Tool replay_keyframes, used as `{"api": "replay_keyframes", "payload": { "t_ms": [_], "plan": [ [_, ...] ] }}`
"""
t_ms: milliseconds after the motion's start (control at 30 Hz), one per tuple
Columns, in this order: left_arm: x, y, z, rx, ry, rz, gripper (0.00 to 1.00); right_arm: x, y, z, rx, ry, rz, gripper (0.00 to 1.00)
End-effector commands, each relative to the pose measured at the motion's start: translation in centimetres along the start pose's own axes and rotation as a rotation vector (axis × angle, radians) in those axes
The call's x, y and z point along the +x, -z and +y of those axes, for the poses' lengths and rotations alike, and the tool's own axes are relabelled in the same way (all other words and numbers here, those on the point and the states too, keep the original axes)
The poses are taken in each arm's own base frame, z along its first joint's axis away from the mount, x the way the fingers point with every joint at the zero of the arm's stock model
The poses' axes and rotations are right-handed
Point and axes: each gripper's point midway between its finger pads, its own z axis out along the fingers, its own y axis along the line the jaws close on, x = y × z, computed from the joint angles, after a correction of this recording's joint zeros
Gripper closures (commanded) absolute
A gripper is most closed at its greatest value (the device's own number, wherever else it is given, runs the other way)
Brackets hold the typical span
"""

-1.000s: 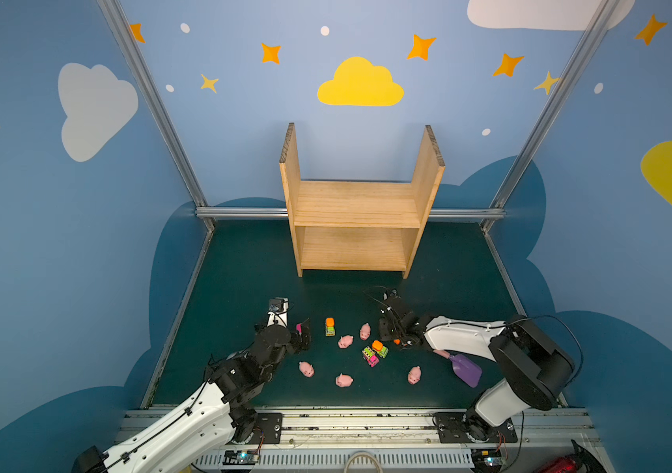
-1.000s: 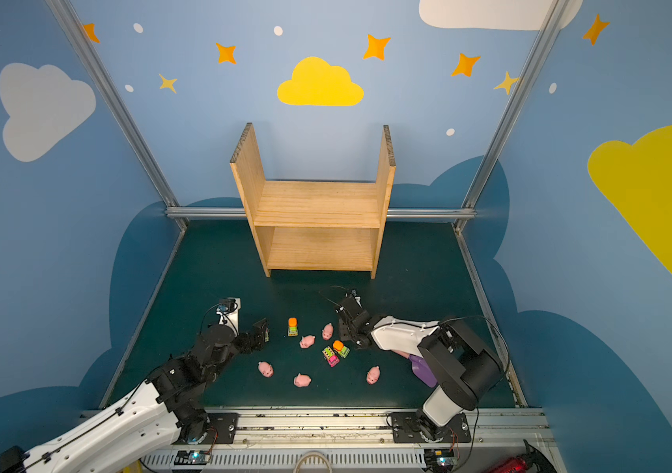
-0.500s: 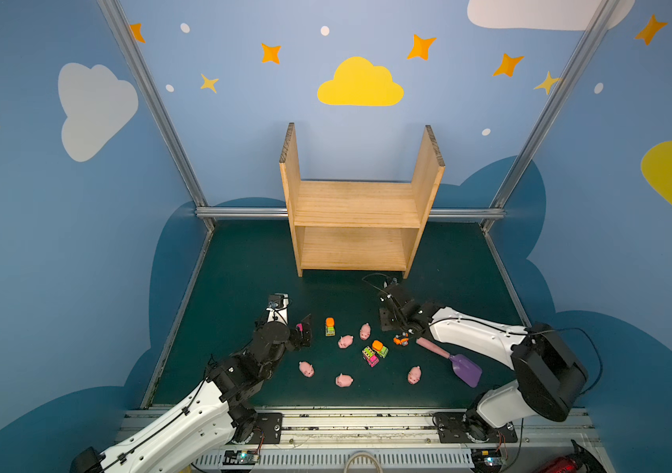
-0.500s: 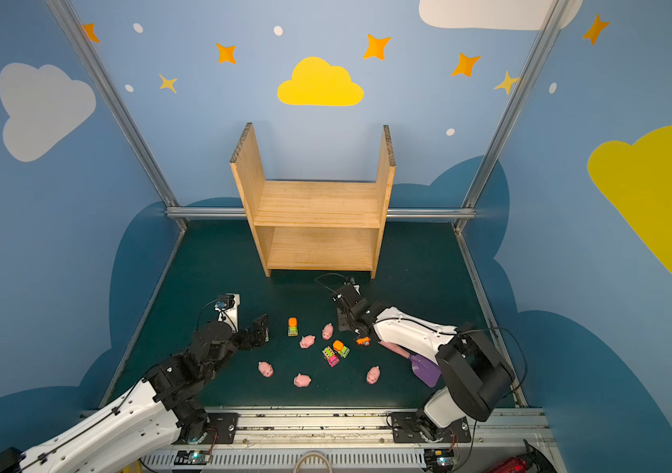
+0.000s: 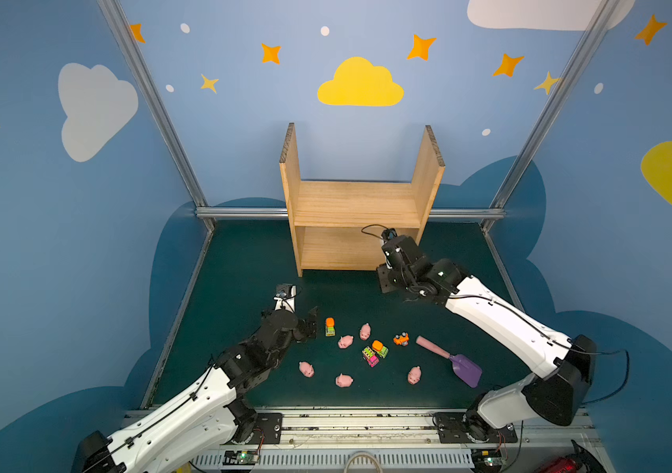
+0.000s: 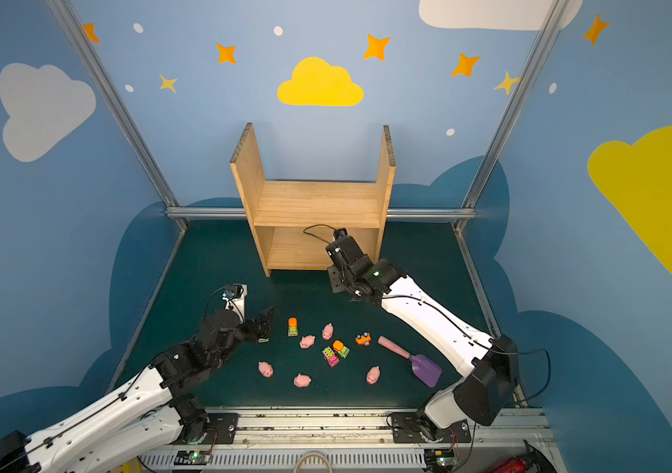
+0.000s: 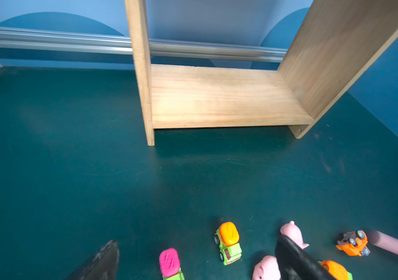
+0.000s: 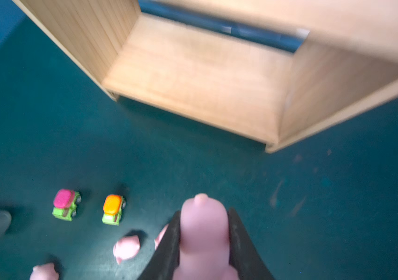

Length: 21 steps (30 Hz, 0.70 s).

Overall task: Place and organize the plastic toys onto the shelf
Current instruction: 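Lift the pink pig with the right gripper and carry it to the upper shelf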

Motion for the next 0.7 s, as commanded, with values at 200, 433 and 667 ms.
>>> {"api": "replay_keyframes", "payload": {
  "t_ms": [200,433,667],
  "plan": [
    [-4.1,-0.1,-3.1,0.078,-0.047,-0.033,0.0,-7.1,-0.3,-3.4,0.09,0.1,-0.041,0.7],
    [-4.7,-0.5,-3.4,0.074,-0.078,-0.04,0.0,-10.7,-3.5,-6.3,0.107,0.061,-0.052,0.7],
    [-4.8,-0.8,-3.6,0.069,-0.097,-0.034,0.0,-11.7,-5.9,-9.0,0.145,0.037,-0.036,0.7]
  ]
}}
